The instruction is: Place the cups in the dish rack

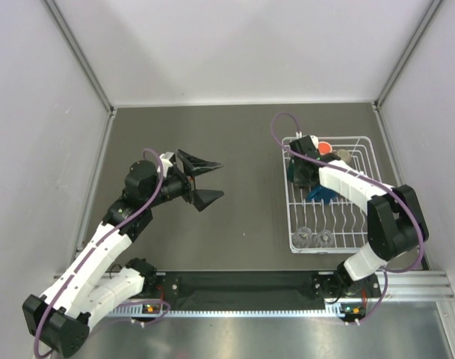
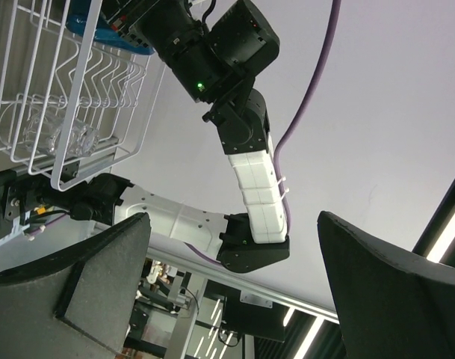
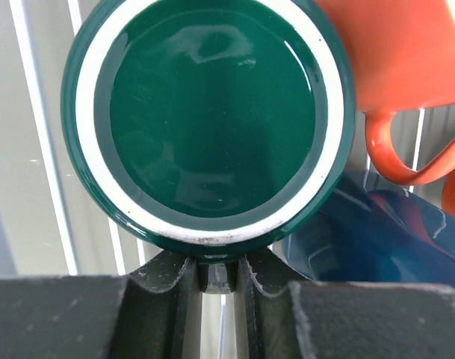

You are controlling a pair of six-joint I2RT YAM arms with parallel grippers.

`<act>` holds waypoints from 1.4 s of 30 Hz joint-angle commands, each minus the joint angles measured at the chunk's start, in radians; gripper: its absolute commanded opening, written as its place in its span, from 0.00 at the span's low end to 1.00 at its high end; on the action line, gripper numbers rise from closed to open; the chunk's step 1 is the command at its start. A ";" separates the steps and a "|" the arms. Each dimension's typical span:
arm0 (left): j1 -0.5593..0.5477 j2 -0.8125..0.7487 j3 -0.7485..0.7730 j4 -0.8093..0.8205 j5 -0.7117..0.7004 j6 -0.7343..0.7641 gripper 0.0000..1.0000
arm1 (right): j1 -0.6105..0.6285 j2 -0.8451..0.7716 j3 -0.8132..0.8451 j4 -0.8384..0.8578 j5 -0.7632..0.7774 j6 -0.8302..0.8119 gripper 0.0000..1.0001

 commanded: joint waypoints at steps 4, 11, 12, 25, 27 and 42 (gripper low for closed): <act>0.007 -0.023 0.033 -0.021 0.020 0.022 0.98 | -0.007 -0.004 -0.003 0.084 0.044 0.000 0.19; 0.007 -0.033 0.059 -0.070 0.024 0.050 0.98 | -0.007 -0.027 -0.012 0.069 0.024 0.009 0.60; 0.007 -0.031 0.062 -0.078 0.025 0.060 0.98 | -0.005 -0.043 -0.009 0.063 0.024 0.009 0.65; 0.007 -0.033 0.099 -0.228 0.020 0.197 0.99 | 0.028 -0.312 0.064 -0.086 -0.137 0.037 0.96; 0.005 -0.027 0.092 -0.230 0.018 0.220 0.98 | 0.047 -0.355 0.096 -0.129 -0.148 0.057 0.97; -0.073 -0.038 -0.090 0.064 -0.037 0.472 0.99 | 0.065 -0.852 -0.164 -0.218 -0.295 0.169 1.00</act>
